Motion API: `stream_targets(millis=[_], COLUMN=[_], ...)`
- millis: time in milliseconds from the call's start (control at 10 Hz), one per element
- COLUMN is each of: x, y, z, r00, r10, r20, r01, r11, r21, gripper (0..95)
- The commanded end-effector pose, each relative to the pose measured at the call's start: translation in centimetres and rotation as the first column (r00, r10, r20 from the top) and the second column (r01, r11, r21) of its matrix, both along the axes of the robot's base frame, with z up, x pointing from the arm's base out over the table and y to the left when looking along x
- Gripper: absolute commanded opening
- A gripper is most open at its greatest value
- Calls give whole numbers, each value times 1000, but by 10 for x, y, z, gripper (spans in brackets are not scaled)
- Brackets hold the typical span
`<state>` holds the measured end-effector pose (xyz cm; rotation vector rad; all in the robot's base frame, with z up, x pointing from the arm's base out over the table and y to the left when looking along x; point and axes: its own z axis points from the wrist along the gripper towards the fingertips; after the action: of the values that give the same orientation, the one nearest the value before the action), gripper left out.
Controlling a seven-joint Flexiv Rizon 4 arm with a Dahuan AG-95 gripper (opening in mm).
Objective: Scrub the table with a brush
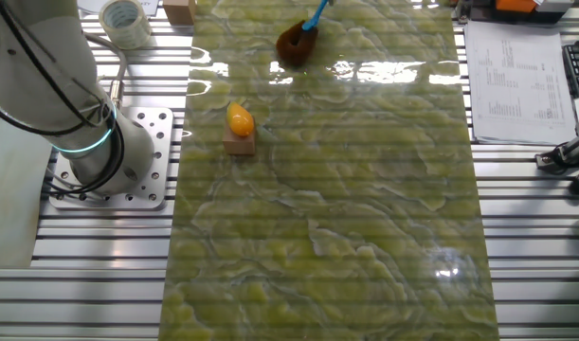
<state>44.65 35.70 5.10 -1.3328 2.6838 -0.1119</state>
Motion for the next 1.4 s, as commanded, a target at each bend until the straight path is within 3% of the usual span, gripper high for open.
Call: stream_targets(millis=[100,400,600,1100,1400], x=[6,13,13,7,-2], y=[-12,-26,-25,15,43], z=[3,6,5,-3,-7], r00=[999,997,997,1000,993], r10=[35,83,77,-29,-122], r20=[-2,2,4,7,9], r01=[-35,-83,-77,29,121], r11=[999,996,997,999,992], r21=[-7,-14,-10,18,35], gripper=[0,0,0,0,0])
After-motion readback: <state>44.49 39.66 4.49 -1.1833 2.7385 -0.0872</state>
